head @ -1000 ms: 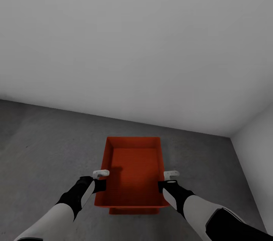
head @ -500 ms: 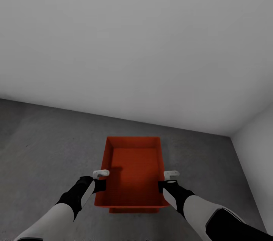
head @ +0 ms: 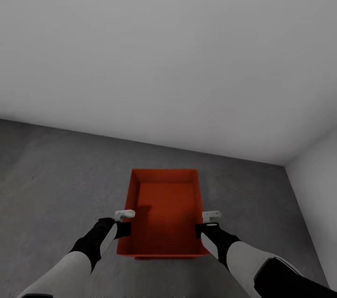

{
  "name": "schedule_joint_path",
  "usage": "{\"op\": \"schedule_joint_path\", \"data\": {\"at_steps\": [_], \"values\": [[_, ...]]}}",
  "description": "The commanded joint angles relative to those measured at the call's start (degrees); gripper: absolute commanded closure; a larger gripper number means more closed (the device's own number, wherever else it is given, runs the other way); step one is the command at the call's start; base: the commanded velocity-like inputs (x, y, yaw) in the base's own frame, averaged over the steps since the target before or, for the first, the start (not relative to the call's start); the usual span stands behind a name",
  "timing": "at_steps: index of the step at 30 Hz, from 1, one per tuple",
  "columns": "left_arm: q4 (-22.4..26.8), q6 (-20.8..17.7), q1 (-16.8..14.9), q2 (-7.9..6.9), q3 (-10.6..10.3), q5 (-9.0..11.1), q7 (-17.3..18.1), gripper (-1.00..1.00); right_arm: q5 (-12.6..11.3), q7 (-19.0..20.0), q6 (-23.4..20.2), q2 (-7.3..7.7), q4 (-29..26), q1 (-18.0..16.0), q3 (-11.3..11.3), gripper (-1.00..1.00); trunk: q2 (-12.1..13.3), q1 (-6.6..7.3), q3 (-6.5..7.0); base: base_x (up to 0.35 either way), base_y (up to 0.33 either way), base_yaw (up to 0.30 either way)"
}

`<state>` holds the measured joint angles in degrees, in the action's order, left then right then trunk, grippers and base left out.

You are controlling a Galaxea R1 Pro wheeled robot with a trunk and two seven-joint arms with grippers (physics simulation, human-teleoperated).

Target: Move the two storage containers from the living room to the garage. In the garage, place one container on the floor and stack the other container on top of it (either order is fine).

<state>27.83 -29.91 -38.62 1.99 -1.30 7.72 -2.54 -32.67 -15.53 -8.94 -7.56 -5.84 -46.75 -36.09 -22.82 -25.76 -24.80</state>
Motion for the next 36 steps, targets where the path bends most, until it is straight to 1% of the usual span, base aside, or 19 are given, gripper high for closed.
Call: {"op": "schedule_joint_path", "data": {"at_steps": [1,36], "values": [[0.2,1.9,0.0,-0.06,-0.5,-2.0,-1.3,1.0,-0.7,-0.8,-0.4,0.02,0.4,0.0,-0.7,1.0,-0.1,-0.02,-0.18,0.0,0.0,0.0],[0.2,1.9,0.0,-0.06,-0.5,-2.0,-1.3,1.0,-0.7,-0.8,-0.3,0.0,0.4,0.0,-0.7,1.0,-0.1,-0.02,-3.35,0.0,0.0,0.0]]}}
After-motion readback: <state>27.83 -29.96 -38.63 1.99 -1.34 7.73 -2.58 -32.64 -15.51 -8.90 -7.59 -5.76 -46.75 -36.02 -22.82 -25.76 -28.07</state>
